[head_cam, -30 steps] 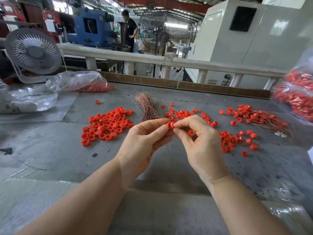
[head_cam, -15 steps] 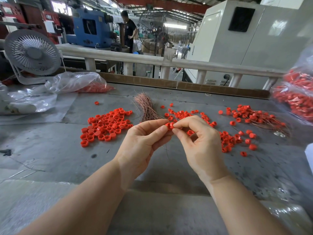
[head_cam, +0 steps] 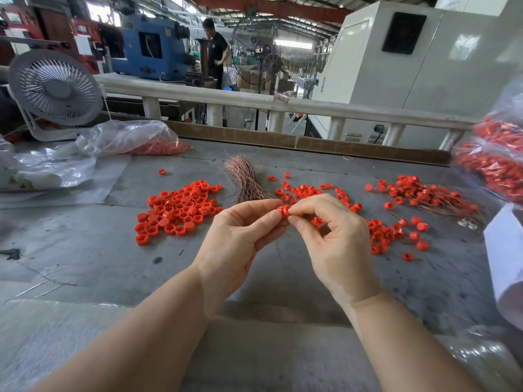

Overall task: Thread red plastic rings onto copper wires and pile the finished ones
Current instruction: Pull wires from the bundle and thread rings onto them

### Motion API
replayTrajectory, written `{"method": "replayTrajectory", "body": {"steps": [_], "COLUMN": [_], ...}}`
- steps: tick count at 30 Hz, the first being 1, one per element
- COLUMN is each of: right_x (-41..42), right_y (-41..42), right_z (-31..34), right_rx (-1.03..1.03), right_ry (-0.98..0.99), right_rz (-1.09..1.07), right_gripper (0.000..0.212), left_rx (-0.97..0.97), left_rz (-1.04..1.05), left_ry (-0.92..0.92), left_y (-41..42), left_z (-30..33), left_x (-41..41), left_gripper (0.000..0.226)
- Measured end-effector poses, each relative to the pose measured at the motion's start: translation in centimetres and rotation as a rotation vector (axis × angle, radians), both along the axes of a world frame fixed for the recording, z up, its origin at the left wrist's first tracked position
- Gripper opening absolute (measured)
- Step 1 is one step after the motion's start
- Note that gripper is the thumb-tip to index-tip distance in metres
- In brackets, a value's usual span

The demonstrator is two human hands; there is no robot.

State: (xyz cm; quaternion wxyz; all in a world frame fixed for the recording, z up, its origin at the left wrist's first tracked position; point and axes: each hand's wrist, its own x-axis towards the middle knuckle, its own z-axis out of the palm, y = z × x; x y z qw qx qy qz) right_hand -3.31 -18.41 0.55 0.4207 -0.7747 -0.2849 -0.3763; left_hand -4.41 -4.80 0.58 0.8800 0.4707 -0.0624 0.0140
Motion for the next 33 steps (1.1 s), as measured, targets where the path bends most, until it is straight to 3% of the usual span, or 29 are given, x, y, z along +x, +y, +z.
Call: {"method": "replayTrajectory", "body": {"steps": [33], "right_x": [0.06], "right_y": [-0.02], "right_z": [-0.14], "right_rx": [-0.004], "right_ry": [0.015], "right_rz": [-0.037], "right_gripper": [0.004], "left_rx": [0.103], "left_rz": [-0.025], "left_ry": [-0.029], "left_y": [0.09], "left_z": [0.19], "left_x": [-0.21], "left_gripper": [0.019]}}
